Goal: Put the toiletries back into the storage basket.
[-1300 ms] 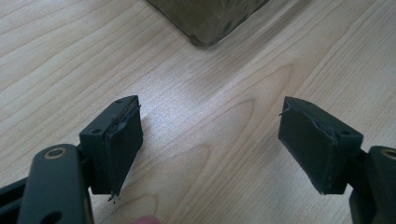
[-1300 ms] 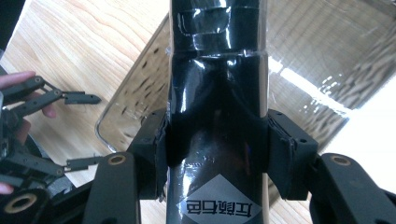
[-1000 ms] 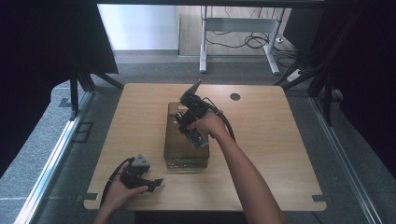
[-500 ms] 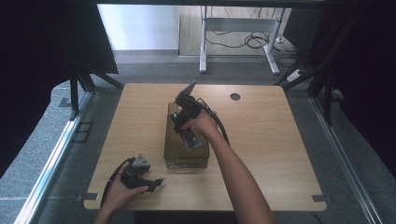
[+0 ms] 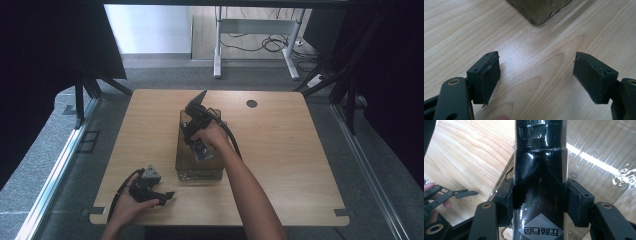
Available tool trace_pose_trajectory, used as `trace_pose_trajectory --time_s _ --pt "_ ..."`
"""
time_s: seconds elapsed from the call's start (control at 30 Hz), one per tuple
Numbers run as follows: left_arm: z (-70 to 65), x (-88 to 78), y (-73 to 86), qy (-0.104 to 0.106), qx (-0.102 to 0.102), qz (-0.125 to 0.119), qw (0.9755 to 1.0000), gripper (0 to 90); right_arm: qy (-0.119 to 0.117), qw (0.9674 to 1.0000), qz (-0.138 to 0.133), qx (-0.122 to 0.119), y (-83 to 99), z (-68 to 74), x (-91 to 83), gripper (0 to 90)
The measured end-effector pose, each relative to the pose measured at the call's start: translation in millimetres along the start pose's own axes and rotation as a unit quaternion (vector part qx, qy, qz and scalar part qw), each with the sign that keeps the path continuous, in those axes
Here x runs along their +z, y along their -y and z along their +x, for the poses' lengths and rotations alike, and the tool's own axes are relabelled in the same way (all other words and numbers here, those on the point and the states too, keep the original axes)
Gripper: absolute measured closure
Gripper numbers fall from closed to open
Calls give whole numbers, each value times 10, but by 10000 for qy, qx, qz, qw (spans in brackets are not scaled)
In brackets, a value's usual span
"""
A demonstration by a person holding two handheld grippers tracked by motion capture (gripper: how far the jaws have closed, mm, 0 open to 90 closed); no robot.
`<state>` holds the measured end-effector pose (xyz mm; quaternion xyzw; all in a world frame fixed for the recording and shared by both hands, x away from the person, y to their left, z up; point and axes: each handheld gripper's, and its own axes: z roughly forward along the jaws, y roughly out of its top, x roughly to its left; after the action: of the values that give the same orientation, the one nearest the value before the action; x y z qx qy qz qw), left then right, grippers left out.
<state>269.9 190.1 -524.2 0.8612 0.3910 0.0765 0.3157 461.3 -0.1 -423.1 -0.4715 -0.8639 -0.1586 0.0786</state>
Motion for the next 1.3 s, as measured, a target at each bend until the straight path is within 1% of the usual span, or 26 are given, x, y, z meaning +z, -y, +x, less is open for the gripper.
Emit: trace_pose_trajectory --time_s 0.1,0.17,0.23,0.27,0.3,0.43,0.5,0.53,0.57,0.6,0.63,0.67,0.7,0.77,0.83,0.87,0.9,0.93,0.97,1.0,1.03,1.07,1.1,1.13,1.27,1.3 --pt "4 -3 1 4 -11 -1 10000 223 43 10000 26 71 -3 -13 36 460" --pt "7 -2 4 -2 -8 2 10000 223 41 9999 17 157 -7 -28 61 460" --pt "9 -1 4 -8 -5 7 10000 223 37 9998 12 183 -9 -36 72 460" --pt "12 4 5 -5 2 10 10000 223 36 9996 33 275 -17 -55 108 460" --pt "13 6 5 -4 3 15 10000 223 40 9995 24 311 -21 -63 128 460" --pt "10 9 5 -10 4 24 10000 223 -30 9988 38 480 -35 -76 212 460" --pt "10 8 5 -9 5 21 10000 223 -186 9978 36 638 -33 -99 255 460" --pt "10 7 5 -8 5 15 10000 223 -186 9978 36 638 -33 -99 255 460" --pt "13 6 6 -9 8 15 10000 223 -321 9960 18 832 -29 -131 290 460" --pt "14 5 5 -4 -6 14 10000 223 -371 9951 -4 914 -24 -149 302 460" --pt "14 5 5 -4 -6 14 10000 223 -371 9951 -4 914 -24 -149 302 460" --pt "14 5 5 -1 -3 13 10000 223 -395 9939 -61 1029 -11 -176 329 460" --pt "14 6 6 2 -2 15 10000 223 -395 9939 -61 1029 -11 -176 329 460" --pt "14 7 5 2 1 17 10000 223 -425 9915 -165 1217 15 -204 377 459" --pt "12 8 4 2 0 18 10000 223 -524 9887 -224 1383 38 -230 427 459" --pt "12 8 4 1 2 16 10000 223 -559 9877 -247 1440 47 -240 450 459" --pt "12 8 4 1 2 16 10000 223 -559 9877 -247 1440 47 -240 450 459" --pt "11 7 4 5 6 12 10000 223 -591 9853 -289 1575 60 -242 487 459" --pt "8 6 4 6 -9 12 10000 223 -591 9853 -289 1575 60 -242 487 459" --pt "5 7 4 28 -12 26 10000 223 -618 9827 -323 1714 73 -245 517 459" --pt "5 7 4 28 -12 26 10000 223 -618 9827 -323 1714 73 -245 517 459" --pt "4 11 3 31 -23 43 10000 223 -650 9817 -354 1753 85 -238 548 458" --pt "4 11 3 31 -23 43 10000 223 -650 9817 -354 1753 85 -238 548 458" --pt "0 15 4 27 -25 51 10000 223 -700 9797 -376 1838 96 -230 576 458" --pt "4 5 1 29 3 18 10000 223 -732 9767 -386 1978 125 -239 639 458" --pt "6 6 2 23 -2 20 10000 223 -694 9766 -405 1996 134 -249 653 458"
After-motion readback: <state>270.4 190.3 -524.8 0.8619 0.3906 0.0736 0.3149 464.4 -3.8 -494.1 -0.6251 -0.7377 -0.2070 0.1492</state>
